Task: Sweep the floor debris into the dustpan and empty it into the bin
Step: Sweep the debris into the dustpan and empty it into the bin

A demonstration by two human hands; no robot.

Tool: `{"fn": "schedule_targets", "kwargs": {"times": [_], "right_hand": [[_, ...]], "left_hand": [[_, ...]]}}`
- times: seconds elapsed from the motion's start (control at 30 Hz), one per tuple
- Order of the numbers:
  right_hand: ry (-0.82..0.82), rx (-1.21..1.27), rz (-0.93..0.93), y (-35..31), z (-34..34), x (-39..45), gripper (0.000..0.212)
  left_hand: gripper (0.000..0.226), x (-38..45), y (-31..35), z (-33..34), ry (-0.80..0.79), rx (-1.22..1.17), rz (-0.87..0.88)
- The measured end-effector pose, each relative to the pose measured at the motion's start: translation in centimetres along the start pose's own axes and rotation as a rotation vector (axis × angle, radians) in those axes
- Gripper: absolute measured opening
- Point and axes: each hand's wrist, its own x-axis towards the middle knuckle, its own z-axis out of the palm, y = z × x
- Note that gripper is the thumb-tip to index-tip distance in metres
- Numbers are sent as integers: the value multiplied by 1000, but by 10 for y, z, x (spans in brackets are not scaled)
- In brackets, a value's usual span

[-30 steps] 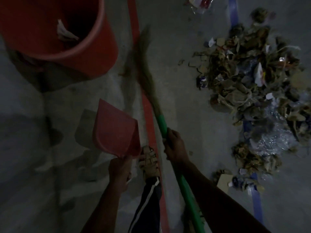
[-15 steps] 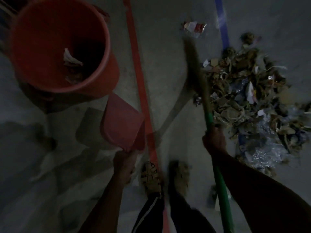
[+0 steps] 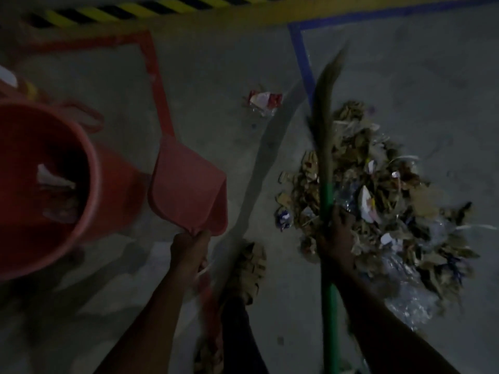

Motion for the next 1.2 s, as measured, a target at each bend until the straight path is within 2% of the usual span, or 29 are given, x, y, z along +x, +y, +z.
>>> {"fn": "schedule_targets", "kwargs": {"times": [0.1,0.27,0.37,0.43,0.53,0.7,0.77,0.87,0.93,1.07,1.2], "right_hand": [[-34,91,-81,-44,23,38,45],[-247,112,-122,-96,45,117,29],[-285,141,-6,-98,50,136,34],[-253,177,130,-85,42,134,32],[-155,200,339,-48,26,116,20],[-30,235,587,12,-6,63,19],[-9,164,584,24,-17,40,21],[20,-28,507,17,-31,3,39],[70,-94,449,0,-31,-24,36],[171,23,434,-50,-10,-66,44],[197,126,423,-88,23,-92,48]], "left_hand": [[29,24,33,25,-1,-45,17],[24,58,85,60,10,-2,79],[28,66,101,73,-2,28,118],[34,67,109,78,-33,57,102],[27,68,113,86,-54,124,115],[31,75,101,81,-105,174,60],[28,77,98,75,-121,201,72],[34,71,97,61,-161,275,114],[35,67,94,48,-202,319,119],[27,54,100,20,-250,372,202],[24,48,110,-6,-285,488,234]]}}
